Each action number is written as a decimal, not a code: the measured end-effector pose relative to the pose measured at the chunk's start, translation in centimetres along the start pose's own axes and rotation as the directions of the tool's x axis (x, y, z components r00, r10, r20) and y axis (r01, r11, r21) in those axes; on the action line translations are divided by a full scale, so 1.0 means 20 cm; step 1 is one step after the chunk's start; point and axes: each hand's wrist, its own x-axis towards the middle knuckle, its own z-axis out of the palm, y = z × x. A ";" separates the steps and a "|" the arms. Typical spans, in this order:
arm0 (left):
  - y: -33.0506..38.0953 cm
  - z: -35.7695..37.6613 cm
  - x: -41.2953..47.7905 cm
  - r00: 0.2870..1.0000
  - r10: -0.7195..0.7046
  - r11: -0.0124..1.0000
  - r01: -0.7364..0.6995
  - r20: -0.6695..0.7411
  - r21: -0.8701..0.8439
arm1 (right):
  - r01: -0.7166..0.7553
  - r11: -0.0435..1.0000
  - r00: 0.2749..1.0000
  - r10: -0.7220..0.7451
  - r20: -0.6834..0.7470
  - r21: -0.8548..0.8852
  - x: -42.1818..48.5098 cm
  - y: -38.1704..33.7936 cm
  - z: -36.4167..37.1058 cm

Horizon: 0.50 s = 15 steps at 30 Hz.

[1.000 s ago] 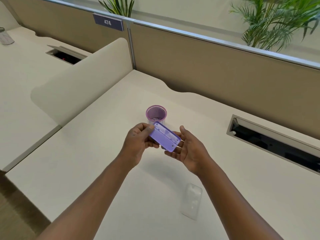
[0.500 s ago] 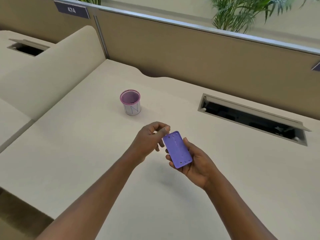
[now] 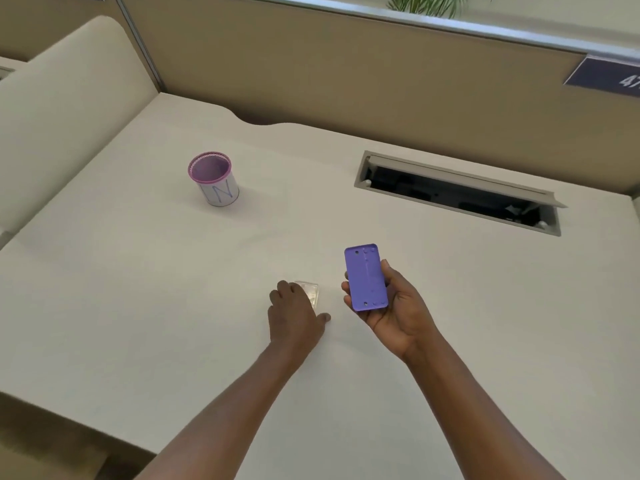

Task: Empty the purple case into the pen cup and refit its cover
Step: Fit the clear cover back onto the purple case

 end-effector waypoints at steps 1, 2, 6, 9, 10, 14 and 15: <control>0.00 0.01 0.00 1.000 -0.003 1.000 0.003 -0.006 -0.008 | 0.002 1.000 1.000 -0.002 -0.007 0.006 0.00 0.00 -0.01; 0.01 0.01 0.01 1.000 -0.008 1.000 0.008 -0.005 -0.024 | 0.004 1.000 1.000 -0.004 -0.016 0.012 -0.01 -0.01 -0.03; 0.01 -0.01 0.01 0.999 -0.034 0.994 0.036 0.019 -0.101 | 0.011 0.999 0.999 -0.010 -0.051 0.031 -0.01 -0.01 -0.07; 0.01 -0.04 0.00 0.999 -0.046 0.983 0.048 0.015 -0.177 | 0.013 0.999 0.998 -0.010 -0.069 0.034 -0.02 -0.01 -0.11; 0.02 -0.06 0.00 0.999 -0.039 0.981 0.040 0.007 -0.188 | 0.013 0.999 0.997 -0.010 -0.076 0.035 -0.02 -0.01 -0.11; -0.02 -0.10 0.02 1.000 -0.007 0.973 0.003 -0.018 -0.231 | 0.012 0.999 0.995 -0.008 -0.099 0.040 -0.03 -0.01 -0.15; -0.04 -0.11 0.03 0.999 -0.035 0.953 0.026 -0.024 -0.302 | 0.014 0.999 0.995 -0.009 -0.103 0.042 -0.03 -0.01 -0.15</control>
